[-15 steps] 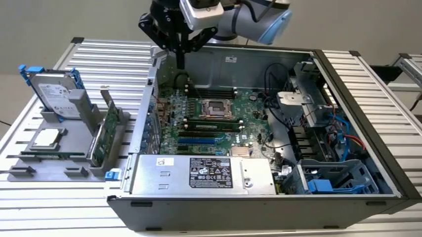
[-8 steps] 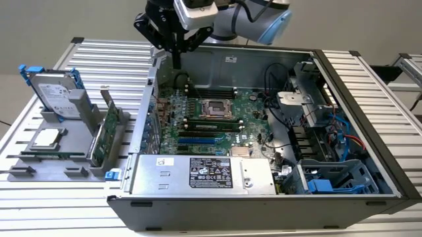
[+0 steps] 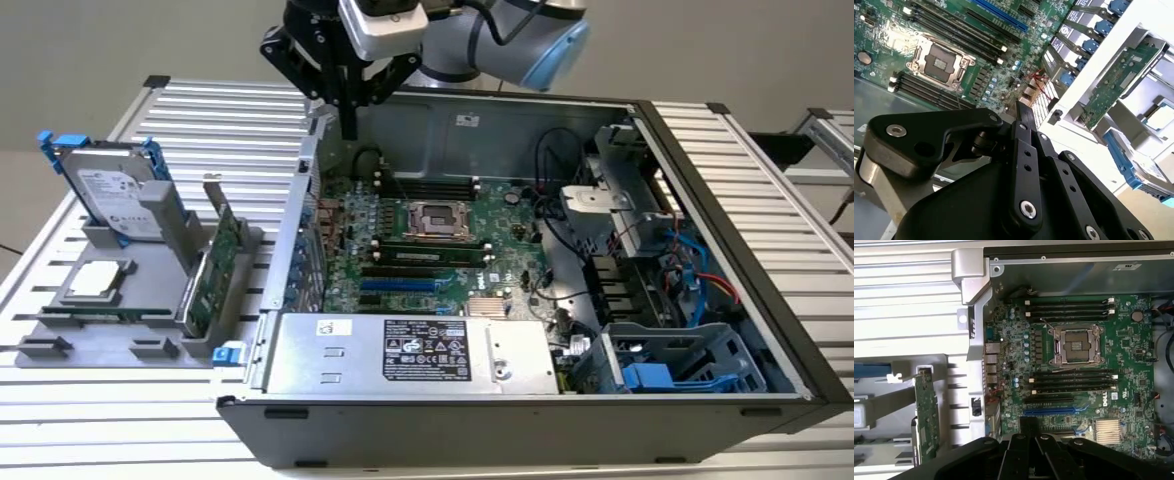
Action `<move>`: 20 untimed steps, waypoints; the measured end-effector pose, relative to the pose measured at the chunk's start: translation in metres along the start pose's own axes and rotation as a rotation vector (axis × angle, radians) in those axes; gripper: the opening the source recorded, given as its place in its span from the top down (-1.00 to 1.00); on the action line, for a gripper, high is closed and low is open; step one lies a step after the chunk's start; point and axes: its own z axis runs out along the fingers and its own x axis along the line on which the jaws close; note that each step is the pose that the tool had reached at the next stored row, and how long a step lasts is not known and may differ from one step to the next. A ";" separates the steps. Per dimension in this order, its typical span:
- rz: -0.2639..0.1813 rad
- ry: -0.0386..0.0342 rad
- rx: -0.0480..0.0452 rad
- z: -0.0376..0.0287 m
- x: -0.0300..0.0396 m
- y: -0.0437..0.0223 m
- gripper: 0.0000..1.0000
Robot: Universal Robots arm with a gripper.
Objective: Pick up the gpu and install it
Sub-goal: 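Reach for the gpu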
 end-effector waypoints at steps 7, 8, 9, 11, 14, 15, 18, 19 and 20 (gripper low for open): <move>0.000 0.0000 0.0001 -0.0003 0.0107 -0.0009 1.00; 0.000 0.0000 0.0000 -0.0003 0.0123 -0.0011 1.00; 0.000 0.0000 0.0001 -0.0004 0.0139 -0.0012 1.00; 0.000 0.0000 0.0000 -0.0004 0.0170 -0.0015 1.00; 0.000 0.0000 0.0000 -0.0005 0.0216 -0.0020 1.00; 0.000 0.0000 0.0000 -0.0006 0.0231 -0.0022 1.00; 0.000 0.0000 0.0000 -0.0007 0.0272 -0.0027 1.00; 0.000 0.0000 -0.0001 -0.0007 0.0288 -0.0028 1.00; 0.000 0.0000 -0.0001 -0.0007 0.0305 -0.0030 1.00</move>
